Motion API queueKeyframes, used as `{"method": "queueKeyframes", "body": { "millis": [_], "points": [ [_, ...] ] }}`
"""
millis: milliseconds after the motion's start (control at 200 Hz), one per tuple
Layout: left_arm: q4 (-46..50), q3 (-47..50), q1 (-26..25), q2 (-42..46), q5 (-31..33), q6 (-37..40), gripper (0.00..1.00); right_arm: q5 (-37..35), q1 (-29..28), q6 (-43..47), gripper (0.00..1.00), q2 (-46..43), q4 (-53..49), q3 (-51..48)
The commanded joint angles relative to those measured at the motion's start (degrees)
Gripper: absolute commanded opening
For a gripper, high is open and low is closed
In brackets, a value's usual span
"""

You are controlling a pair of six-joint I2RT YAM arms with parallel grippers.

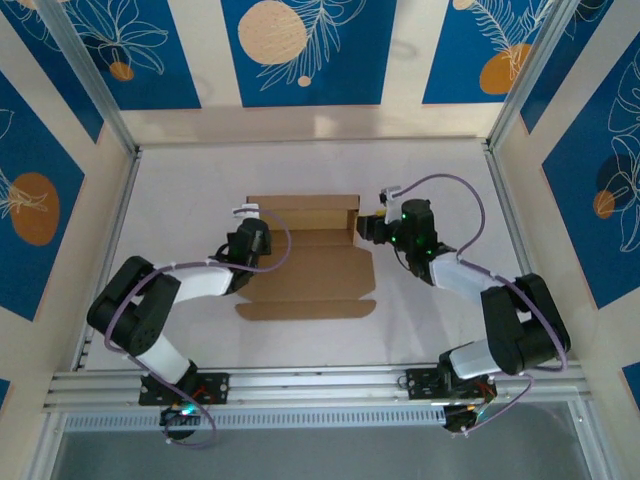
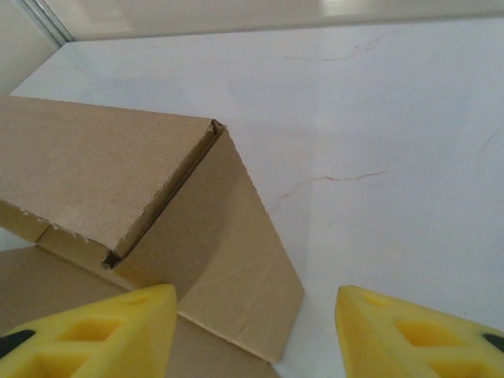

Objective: Fold the paper box

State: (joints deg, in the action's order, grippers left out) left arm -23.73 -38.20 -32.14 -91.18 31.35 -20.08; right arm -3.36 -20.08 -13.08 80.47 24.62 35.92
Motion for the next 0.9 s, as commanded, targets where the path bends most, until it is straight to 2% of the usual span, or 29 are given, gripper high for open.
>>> {"method": "queueKeyframes", "body": {
  "millis": [0, 125, 230, 315, 485, 655, 710, 895],
  "points": [
    [2.35, -2.17, -0.73, 2.89, -3.73, 2.05, 0.00, -6.94, -3.59, 2.79, 0.62, -2.46, 8.99, -3.43],
    [2.28, -0.74, -0.73, 3.37, -2.53, 0.65, 0.00, -8.06, -5.06, 2.45, 0.63, -1.40, 10.63, -4.91],
    [2.63, -0.93, -0.75, 3.24, -1.84, 0.78, 0.00, -6.91, -5.94, 1.79, 0.62, -0.72, 17.09, -8.25],
    [2.63, -1.09, -0.81, 2.96, -1.69, 1.10, 0.00, -4.29, -5.11, 1.31, 0.60, 0.08, 20.94, -9.97],
    [2.38, -0.93, -0.81, 2.32, -2.62, 1.07, 0.00, -1.07, -3.07, -0.11, 0.54, 0.74, 22.31, -10.99],
    [2.19, -0.74, -1.01, 2.42, -3.78, 1.34, 0.00, -1.05, -2.73, 0.35, 0.52, -1.22, 20.73, -11.93],
    [1.92, -0.83, -1.17, 2.33, -4.06, 1.58, 0.00, -2.40, -2.76, 1.66, 0.52, -1.62, 17.44, -10.78],
    [1.58, -0.95, -1.18, 2.27, -4.57, 1.44, 0.00, -8.80, -3.05, 4.49, 0.58, 0.98, 9.27, -5.59]
  ]
}}
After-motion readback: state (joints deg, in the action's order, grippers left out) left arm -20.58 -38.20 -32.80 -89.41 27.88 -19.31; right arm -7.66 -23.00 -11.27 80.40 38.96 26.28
